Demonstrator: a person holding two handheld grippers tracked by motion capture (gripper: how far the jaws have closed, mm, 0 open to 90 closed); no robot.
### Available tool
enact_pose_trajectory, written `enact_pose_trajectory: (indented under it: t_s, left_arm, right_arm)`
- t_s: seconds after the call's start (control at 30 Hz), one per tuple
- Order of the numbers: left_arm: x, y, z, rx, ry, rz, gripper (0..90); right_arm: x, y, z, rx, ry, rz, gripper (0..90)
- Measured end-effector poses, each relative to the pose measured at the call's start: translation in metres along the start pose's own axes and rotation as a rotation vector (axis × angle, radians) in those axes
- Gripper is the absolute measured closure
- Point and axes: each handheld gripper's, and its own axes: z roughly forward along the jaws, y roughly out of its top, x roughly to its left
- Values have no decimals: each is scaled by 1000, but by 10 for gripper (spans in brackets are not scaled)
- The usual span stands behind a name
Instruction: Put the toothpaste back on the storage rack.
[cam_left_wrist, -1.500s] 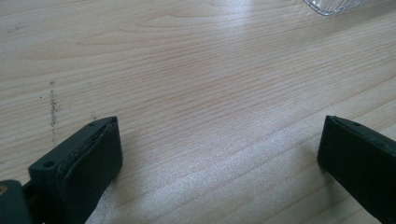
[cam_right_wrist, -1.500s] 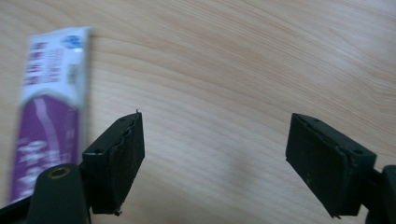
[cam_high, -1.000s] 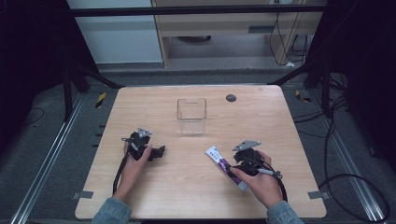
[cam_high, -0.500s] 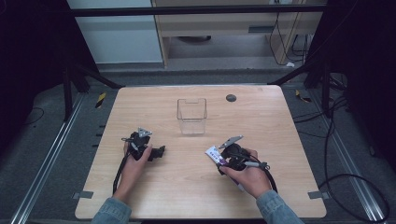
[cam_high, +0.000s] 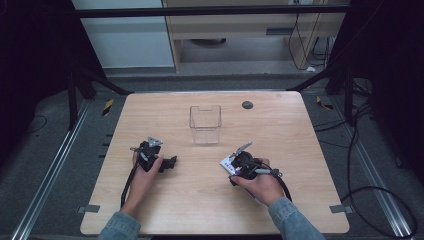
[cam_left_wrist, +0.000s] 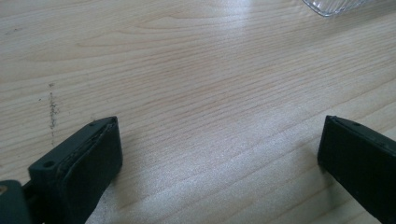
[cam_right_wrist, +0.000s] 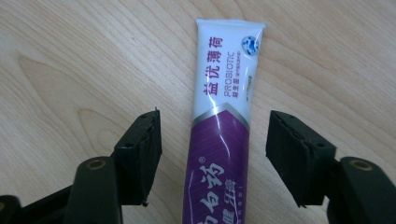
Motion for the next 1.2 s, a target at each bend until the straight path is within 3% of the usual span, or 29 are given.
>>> enact_pose_trajectory:
  t_s: [0.57,0.93,1.2]
  left_arm:
    - [0,0,0,1,-1,0,0]
    - [0,0,0,0,-1,0,0]
    - [0,0,0,-1,-1,0,0]
  right_arm:
    - [-5,4,18,72,25,44,490]
    - [-4,7,19,76,4,41,540]
    - [-3,9,19,101,16,40,579]
